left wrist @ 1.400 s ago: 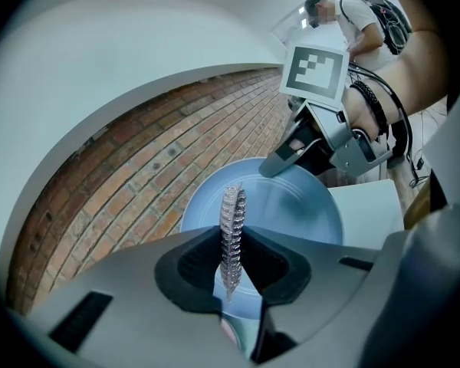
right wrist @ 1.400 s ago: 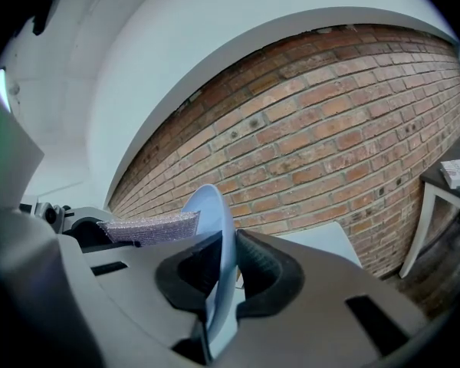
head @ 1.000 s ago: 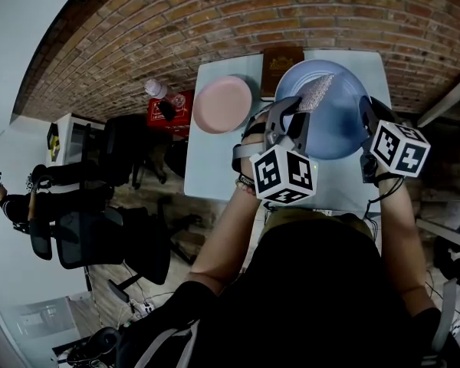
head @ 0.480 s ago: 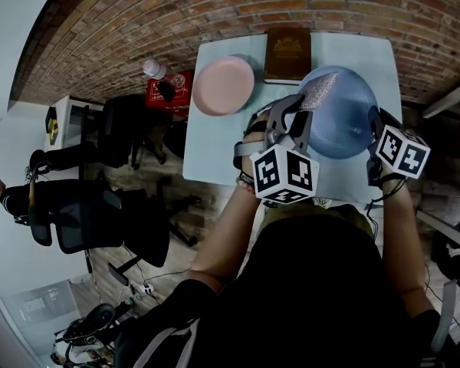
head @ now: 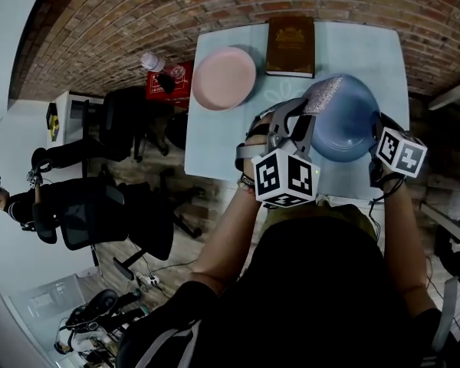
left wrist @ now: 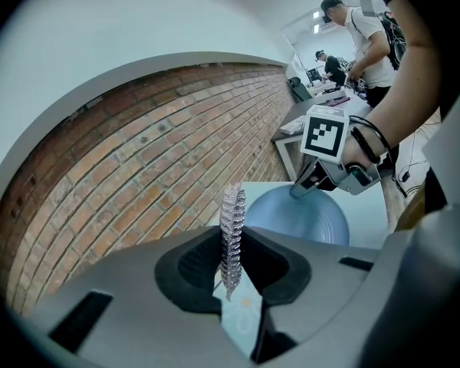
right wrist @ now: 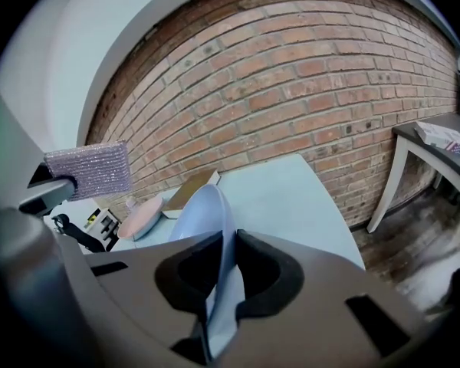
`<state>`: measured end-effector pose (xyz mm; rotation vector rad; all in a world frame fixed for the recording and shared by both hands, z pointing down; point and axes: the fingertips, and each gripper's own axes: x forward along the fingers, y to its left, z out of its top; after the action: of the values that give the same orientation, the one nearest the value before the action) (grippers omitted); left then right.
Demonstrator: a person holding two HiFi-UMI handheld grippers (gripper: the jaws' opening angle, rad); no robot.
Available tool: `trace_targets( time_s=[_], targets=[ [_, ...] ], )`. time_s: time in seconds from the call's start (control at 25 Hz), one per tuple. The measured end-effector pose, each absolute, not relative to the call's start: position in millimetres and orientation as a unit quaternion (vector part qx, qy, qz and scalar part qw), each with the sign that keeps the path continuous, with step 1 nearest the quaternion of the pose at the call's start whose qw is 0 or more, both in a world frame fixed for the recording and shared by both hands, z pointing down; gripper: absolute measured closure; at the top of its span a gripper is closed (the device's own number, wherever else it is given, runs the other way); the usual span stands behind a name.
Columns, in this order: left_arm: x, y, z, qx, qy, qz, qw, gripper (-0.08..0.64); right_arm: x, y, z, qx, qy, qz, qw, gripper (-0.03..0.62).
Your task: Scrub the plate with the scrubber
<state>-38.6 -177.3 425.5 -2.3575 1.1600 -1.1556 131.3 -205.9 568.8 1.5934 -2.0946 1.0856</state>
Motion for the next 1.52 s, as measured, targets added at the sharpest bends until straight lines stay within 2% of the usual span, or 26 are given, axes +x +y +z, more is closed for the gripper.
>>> trace_targets(
  time_s=[0.24, 0.48, 0.68, 0.72, 0.8, 0.84, 1.12, 1.36, 1.52],
  targets=[
    [-43, -184, 430, -0.808, 0.402, -0.409, 0.133, 0.482, 142, -208, 582, 0.571, -0.714, 0.354, 0.198, 0.545],
    [-52, -189, 431, -0.8, 0.418, -0.412, 0.124, 0.482, 155, -195, 626, 0.576, -0.68, 0.399, 0.214, 0.543],
    [-54, -189, 432, -0.797, 0.422, -0.414, 0.121, 0.482, 158, -187, 644, 0.578, -0.673, 0.391, 0.245, 0.543],
    [-53, -190, 432, -0.798, 0.422, -0.414, 0.12, 0.482, 158, -187, 645, 0.579, -0.672, 0.392, 0.245, 0.537],
    [-51, -190, 432, -0.8, 0.419, -0.413, 0.118, 0.482, 156, -187, 645, 0.574, -0.677, 0.387, 0.251, 0.439],
    [-51, -189, 432, -0.801, 0.417, -0.413, 0.118, 0.48, 155, -187, 644, 0.571, -0.682, 0.379, 0.258, 0.424],
    [-45, -188, 426, -0.81, 0.411, -0.4, 0.121, 0.482, 149, -199, 609, 0.552, -0.736, 0.24, 0.311, 0.408],
    [-35, -186, 403, -0.827, 0.412, -0.364, 0.116, 0.48, 133, -215, 526, 0.512, -0.777, 0.013, 0.365, 0.408],
    [-34, -183, 386, -0.834, 0.414, -0.345, 0.121, 0.48, 118, -212, 459, 0.508, -0.783, -0.098, 0.346, 0.408]
  ],
)
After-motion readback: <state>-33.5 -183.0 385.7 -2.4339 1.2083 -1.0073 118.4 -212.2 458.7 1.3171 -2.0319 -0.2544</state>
